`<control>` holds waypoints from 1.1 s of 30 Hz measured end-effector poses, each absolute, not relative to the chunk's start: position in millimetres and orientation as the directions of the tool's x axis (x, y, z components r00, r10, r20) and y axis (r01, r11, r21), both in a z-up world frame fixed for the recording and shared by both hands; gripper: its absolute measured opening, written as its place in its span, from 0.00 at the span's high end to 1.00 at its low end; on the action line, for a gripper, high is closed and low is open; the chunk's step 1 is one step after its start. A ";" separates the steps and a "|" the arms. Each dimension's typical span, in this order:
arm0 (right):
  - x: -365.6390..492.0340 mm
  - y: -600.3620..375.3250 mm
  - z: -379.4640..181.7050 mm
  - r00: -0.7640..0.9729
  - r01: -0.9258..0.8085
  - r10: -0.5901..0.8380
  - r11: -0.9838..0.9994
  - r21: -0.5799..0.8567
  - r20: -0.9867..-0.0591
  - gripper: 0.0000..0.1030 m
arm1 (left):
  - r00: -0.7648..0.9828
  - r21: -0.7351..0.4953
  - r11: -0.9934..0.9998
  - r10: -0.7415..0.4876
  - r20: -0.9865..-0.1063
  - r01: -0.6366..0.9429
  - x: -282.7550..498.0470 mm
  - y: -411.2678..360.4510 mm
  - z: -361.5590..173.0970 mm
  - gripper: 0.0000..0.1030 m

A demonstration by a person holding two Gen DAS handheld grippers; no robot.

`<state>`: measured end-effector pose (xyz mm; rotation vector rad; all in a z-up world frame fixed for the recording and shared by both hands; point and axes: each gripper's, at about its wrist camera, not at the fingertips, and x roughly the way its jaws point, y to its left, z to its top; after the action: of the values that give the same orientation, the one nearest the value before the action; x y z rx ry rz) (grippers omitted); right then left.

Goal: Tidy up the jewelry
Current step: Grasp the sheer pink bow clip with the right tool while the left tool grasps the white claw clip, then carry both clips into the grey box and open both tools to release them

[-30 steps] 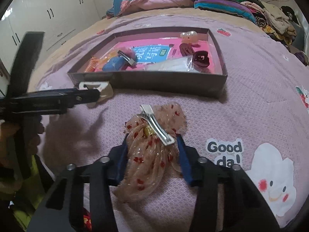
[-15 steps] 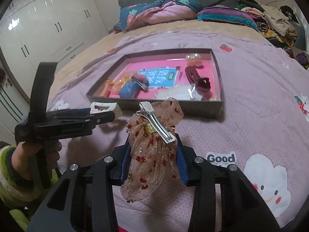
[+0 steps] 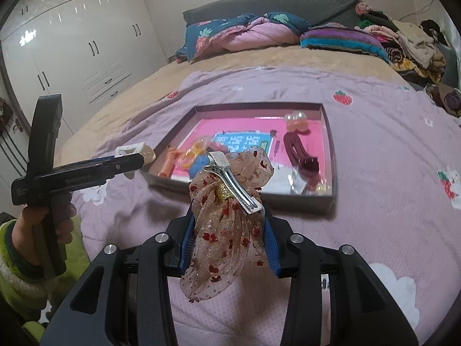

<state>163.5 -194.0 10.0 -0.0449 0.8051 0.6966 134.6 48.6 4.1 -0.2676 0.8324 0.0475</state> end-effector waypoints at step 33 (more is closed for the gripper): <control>265.9 -157.6 -13.0 0.503 -0.537 0.472 0.827 0.166 -0.724 0.60 | 0.653 -0.214 0.969 -0.084 -0.753 -0.121 195.2 46.3 -9.7 0.37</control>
<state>265.9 -157.6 -13.0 -0.0838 0.8474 0.6097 195.2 46.3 -9.7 -0.2553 0.8617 0.0214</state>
